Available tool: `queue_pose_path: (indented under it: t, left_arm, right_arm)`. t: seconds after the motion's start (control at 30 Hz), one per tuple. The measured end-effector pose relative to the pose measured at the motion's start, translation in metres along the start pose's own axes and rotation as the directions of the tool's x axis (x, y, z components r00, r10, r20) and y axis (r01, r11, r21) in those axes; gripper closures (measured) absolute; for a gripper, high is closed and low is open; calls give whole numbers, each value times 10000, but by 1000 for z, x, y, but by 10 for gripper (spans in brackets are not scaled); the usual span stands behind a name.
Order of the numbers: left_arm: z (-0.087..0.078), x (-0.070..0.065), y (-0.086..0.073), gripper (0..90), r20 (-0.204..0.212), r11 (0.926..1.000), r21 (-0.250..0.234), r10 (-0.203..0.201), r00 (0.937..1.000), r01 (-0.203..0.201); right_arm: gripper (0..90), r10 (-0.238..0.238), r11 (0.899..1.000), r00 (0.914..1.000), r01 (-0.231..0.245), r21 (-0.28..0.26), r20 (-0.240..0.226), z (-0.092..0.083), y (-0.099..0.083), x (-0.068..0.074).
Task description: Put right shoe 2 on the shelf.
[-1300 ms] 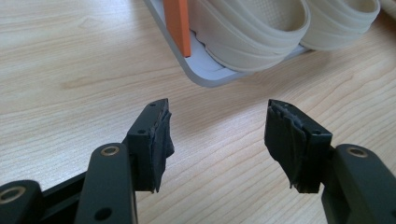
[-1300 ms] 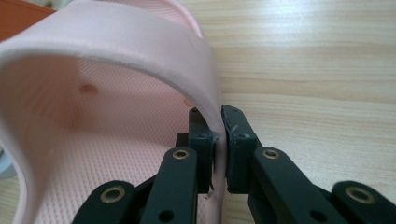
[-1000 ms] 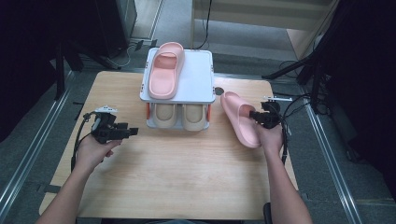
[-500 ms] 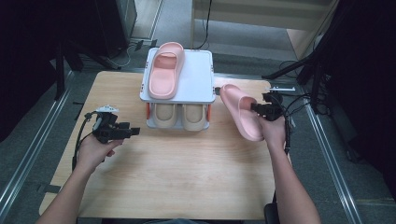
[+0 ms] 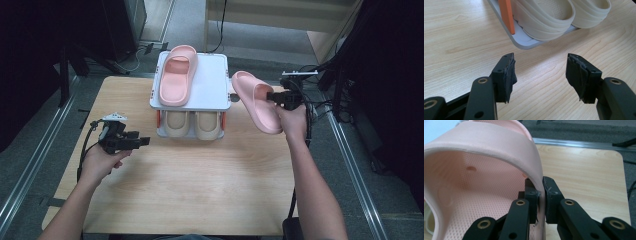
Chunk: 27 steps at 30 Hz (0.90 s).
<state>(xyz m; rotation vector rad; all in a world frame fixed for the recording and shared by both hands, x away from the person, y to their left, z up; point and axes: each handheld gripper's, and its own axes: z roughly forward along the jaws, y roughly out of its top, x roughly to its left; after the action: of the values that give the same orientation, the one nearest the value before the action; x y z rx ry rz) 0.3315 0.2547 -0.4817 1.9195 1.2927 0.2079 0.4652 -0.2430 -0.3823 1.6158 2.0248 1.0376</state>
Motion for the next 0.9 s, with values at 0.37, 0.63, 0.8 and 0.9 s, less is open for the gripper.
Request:
queue_pose_path:
  t: [0.37, 0.63, 0.8, 0.9]
  left_arm:
    - [0, -3, 1, 407, 202, 10000, -42, -60, 9998, 61]
    - [3, -7, 1, 408, 307, 10000, 45, 73, 9995, -74]
    - [3, -5, 2, 408, 321, 10000, -20, 38, 9995, -38]
    - [3, -6, 2, 408, 372, 10000, 6, 21, 9993, -21]
  right_arm:
    - [840, -575, 9981, 9982, 578, -201, 163, -9, 44, 31]
    - [836, -862, 9963, 9956, 863, -13, 368, 7, 65, 58]
    - [835, -972, 9952, 9932, 965, 153, 635, 18, 76, 76]
    - [827, -1125, 9936, 9905, 1111, 218, 786, 26, 80, 87]
